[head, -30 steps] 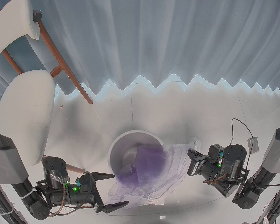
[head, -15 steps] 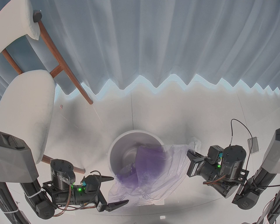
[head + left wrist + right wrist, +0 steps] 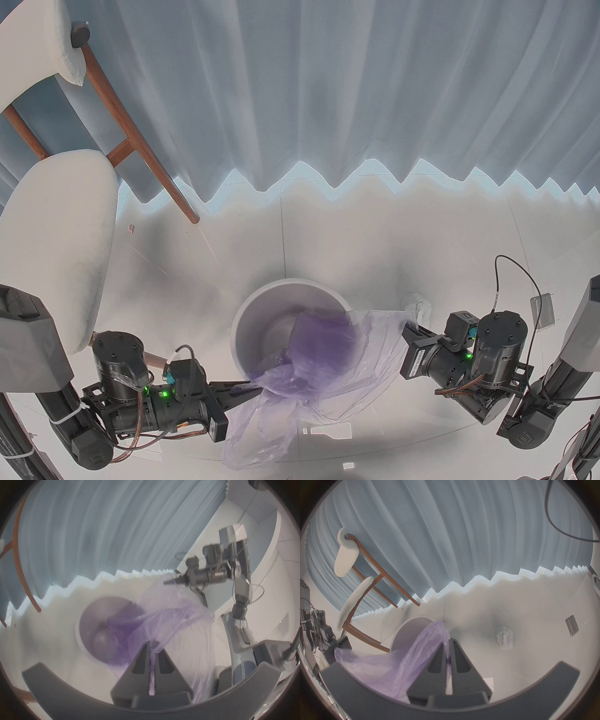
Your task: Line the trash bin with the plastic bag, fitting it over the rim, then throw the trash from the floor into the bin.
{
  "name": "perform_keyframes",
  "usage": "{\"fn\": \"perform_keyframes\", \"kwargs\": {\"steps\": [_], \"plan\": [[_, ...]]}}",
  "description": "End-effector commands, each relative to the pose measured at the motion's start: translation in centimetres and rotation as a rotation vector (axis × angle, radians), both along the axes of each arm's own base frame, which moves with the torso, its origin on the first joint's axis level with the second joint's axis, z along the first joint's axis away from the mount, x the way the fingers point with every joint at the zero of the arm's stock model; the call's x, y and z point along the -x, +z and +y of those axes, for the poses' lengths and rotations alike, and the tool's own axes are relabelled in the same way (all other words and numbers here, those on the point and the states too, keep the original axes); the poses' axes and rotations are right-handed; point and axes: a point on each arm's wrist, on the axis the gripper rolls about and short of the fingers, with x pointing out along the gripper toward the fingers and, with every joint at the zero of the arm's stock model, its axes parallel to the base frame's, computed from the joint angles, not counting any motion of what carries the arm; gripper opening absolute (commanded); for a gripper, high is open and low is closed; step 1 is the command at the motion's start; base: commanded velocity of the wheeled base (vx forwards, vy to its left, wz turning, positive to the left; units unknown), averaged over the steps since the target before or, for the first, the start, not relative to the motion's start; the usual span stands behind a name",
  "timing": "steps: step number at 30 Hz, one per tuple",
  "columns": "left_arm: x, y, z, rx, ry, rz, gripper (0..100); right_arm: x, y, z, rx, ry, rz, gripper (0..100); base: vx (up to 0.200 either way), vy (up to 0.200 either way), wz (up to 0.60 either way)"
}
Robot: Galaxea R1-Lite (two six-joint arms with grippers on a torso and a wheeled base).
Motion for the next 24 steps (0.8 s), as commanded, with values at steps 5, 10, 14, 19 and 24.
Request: {"fn": "perform_keyframes", "kwargs": {"steps": [5,10,14,19,24], "plan": [[0.7,1.5,0.4,0.067,0.018,-0.050,0,-0.1,-0.5,0.1,0.012,-0.001,0.014,0,0.200,0.000,0.00],[0.7,1.5,0.4,0.066,0.018,-0.049,0,-0.1,-0.4,0.1,0.011,0.001,0.013,0,0.200,0.000,0.00],[0.2,1.4,0.2,0.065,0.026,-0.050,0,-0.2,-0.4,-0.1,0.011,-0.005,0.013,0,0.150,0.000,0.00],[-1.6,0.5,-0.6,0.065,0.112,-0.032,0,-0.6,-0.6,-0.4,0.010,-0.024,0.015,0,0.000,0.000,0.00],[-2.8,0.3,-1.3,0.134,0.169,0.016,0,-1.5,-1.1,0.1,-0.033,-0.037,0.015,0,0.000,0.000,0.00]]}}
